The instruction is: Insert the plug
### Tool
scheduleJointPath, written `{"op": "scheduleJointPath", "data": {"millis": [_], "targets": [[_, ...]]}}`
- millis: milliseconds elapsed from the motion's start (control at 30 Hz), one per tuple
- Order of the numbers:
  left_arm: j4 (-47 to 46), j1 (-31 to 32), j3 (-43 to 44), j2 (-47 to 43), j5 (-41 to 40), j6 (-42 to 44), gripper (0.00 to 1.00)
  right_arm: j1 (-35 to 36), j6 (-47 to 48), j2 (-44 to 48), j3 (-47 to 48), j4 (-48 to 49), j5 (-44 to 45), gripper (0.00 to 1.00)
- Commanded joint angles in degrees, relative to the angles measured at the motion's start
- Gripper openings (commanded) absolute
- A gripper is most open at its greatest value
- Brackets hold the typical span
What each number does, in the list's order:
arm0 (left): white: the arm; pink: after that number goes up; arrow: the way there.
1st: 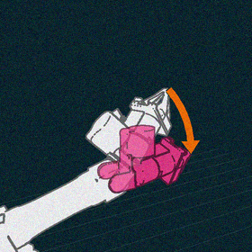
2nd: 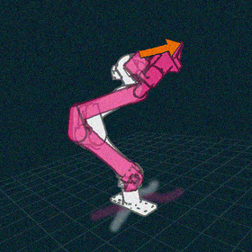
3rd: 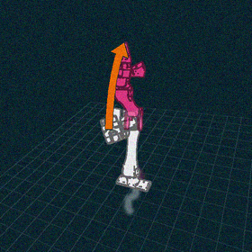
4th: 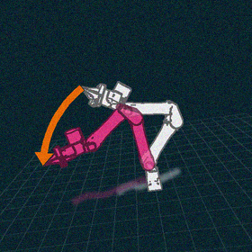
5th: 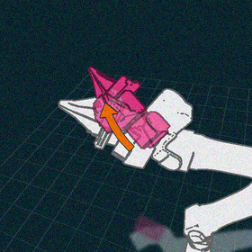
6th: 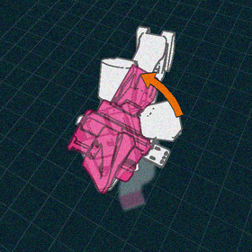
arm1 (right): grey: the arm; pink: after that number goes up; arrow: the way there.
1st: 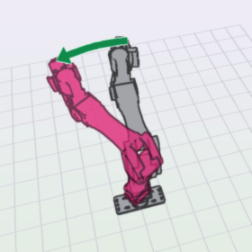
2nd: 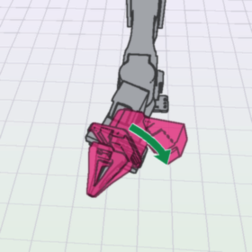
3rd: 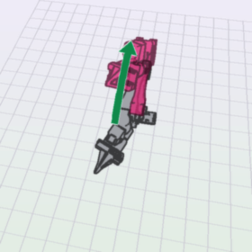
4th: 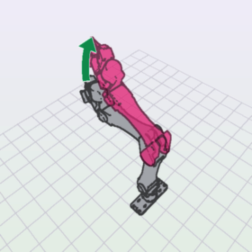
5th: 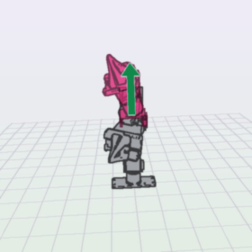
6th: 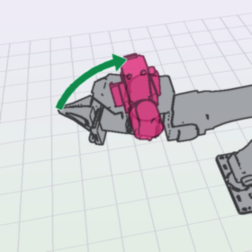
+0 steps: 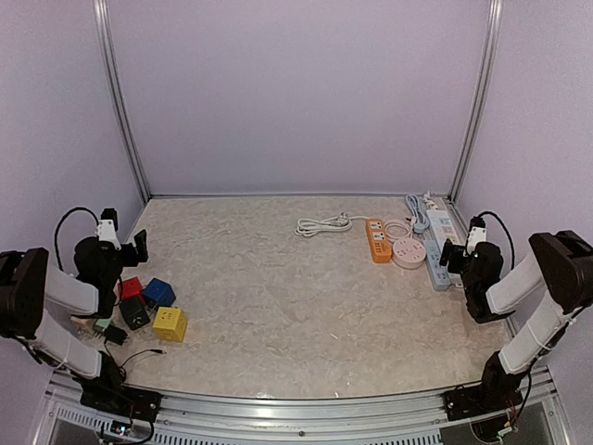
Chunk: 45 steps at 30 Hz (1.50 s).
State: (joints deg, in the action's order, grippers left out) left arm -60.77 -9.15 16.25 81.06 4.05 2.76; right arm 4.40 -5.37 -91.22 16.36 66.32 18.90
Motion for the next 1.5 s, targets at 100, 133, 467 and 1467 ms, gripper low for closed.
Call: {"op": "scheduleJointPath", "data": {"millis": [100,133,467,1467], "targets": [[0.9,-0.1,0.4,0.6,0.3,-0.5,0.99,-0.1,-0.3,2.1,1.4,-4.2,-1.4,1.0],[1.0,-0.1,0.4,0.6,0.3,-0.4,0.99,-0.2,0.1,2.8,1.7,-5.2,-2.4,1.0],[35.2,-3.8,18.0,-6.6,2.1,-3.2,0.99,0.7,-12.6,14.0,31.1,-62.4,-17.3,0.88],[112.5,4.4,51.5,-13.3,11.0,22.2,0.99,17.9,-15.7,-51.4,109.7,-122.2,-11.0,0.84]]}}
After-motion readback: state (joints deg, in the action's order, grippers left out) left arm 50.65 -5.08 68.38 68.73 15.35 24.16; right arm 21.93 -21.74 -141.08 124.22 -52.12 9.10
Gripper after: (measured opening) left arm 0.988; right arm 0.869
